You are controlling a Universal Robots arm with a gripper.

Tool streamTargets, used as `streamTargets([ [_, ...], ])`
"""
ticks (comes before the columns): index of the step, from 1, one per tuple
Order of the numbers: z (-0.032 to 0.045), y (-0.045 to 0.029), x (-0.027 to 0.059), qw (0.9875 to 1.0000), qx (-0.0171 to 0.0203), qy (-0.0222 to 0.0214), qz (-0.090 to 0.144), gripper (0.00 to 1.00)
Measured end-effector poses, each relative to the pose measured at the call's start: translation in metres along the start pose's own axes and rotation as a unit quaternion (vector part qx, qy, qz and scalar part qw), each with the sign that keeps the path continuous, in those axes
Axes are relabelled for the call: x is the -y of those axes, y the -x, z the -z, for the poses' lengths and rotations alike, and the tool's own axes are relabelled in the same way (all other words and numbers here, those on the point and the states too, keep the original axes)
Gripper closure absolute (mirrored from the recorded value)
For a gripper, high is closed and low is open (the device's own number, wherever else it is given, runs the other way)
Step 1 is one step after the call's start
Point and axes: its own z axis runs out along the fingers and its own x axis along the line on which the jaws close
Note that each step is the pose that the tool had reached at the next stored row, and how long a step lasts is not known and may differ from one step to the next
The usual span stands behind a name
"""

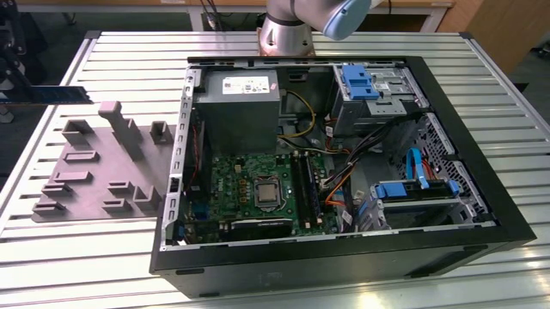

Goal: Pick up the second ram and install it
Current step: 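Pick up the second ram and move it above second insertion slot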

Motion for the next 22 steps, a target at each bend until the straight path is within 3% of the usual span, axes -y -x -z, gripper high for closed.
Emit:
streamTargets([
  [22,0.0002,0.0005,0.0109,1.0000,0.0000,0.0001,0.000,0.86],
])
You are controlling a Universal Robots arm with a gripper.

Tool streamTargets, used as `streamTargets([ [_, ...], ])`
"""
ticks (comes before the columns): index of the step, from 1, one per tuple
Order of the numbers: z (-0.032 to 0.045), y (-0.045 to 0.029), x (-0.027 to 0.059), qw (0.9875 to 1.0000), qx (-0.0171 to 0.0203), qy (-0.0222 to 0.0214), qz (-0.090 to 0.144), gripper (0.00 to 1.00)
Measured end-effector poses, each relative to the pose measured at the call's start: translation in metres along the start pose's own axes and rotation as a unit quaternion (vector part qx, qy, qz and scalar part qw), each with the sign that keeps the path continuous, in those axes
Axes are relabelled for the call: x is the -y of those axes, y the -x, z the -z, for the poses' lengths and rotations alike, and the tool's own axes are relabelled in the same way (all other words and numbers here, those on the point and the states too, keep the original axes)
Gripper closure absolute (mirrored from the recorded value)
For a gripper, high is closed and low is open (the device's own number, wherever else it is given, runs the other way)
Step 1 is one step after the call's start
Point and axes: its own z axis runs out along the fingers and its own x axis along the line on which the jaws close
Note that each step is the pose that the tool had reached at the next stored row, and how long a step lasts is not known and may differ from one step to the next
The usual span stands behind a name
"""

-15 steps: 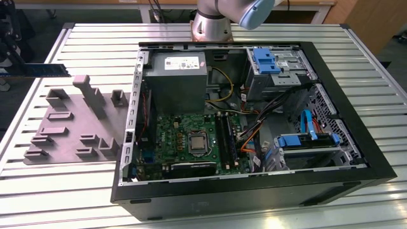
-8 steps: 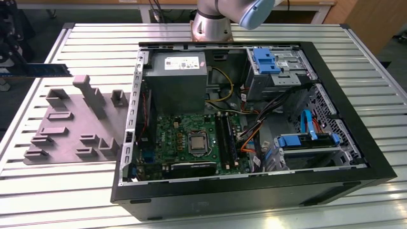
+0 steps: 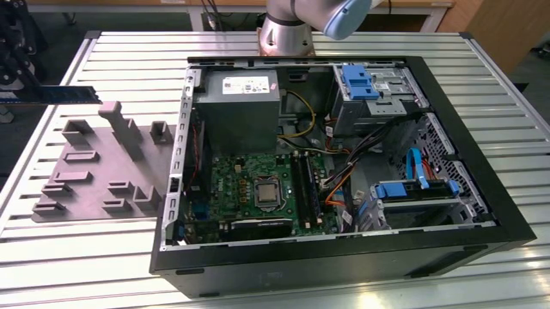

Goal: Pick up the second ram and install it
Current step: 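Pick up the second ram and move it above second insertion slot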

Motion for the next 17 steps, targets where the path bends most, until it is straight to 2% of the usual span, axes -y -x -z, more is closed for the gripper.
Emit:
streamTargets([
  [17,0.0002,0.0009,0.0201,1.0000,0.0000,0.0001,0.000,0.86],
])
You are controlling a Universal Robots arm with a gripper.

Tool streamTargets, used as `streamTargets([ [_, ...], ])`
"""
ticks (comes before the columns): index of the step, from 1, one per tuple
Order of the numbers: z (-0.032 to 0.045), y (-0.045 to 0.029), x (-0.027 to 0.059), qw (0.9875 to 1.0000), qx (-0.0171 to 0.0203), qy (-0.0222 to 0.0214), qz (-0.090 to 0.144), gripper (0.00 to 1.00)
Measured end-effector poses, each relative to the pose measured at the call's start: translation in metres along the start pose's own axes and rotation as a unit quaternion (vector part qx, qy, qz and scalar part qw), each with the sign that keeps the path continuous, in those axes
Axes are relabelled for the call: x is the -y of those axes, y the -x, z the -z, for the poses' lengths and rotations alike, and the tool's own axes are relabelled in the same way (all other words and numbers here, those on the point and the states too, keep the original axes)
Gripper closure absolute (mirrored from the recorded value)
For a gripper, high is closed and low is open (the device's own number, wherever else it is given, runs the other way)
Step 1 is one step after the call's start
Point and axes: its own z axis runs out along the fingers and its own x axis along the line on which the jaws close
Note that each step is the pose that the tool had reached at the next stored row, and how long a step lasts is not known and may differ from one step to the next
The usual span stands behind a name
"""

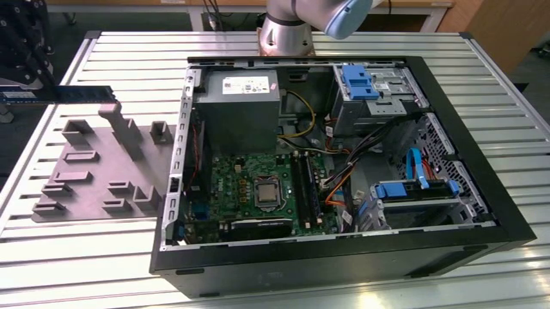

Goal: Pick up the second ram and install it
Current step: 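Pick up the second ram and move it above second insertion slot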

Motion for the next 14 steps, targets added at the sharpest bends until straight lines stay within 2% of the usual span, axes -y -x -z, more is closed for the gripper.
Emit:
streamTargets([
  [14,0.0002,0.0010,0.0213,1.0000,0.0000,0.0001,0.000,0.86],
])
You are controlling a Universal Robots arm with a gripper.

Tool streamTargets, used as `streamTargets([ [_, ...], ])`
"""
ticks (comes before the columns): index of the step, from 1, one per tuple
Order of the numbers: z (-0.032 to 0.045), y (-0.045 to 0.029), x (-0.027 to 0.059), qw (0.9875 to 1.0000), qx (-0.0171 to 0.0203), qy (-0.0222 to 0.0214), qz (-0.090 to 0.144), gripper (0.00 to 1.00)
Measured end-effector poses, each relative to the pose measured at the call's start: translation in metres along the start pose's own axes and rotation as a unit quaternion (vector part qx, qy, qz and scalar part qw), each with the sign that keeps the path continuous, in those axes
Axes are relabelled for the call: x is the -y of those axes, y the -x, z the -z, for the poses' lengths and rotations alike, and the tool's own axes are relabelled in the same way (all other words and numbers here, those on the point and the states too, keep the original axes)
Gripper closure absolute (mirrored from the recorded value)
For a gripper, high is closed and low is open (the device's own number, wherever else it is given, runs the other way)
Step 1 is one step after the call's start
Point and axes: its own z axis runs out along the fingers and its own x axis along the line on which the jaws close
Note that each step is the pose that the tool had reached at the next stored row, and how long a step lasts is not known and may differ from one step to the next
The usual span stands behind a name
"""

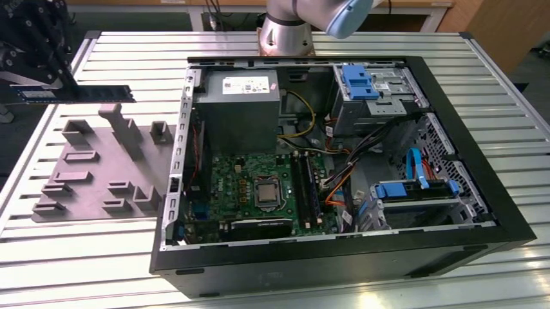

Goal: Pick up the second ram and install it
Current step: 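Pick up the second ram and move it above second insertion slot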

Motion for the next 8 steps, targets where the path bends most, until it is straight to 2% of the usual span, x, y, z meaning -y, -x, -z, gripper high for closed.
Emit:
streamTargets([
  [8,0.0001,0.0005,0.0123,1.0000,0.0000,0.0000,0.000,0.86],
])
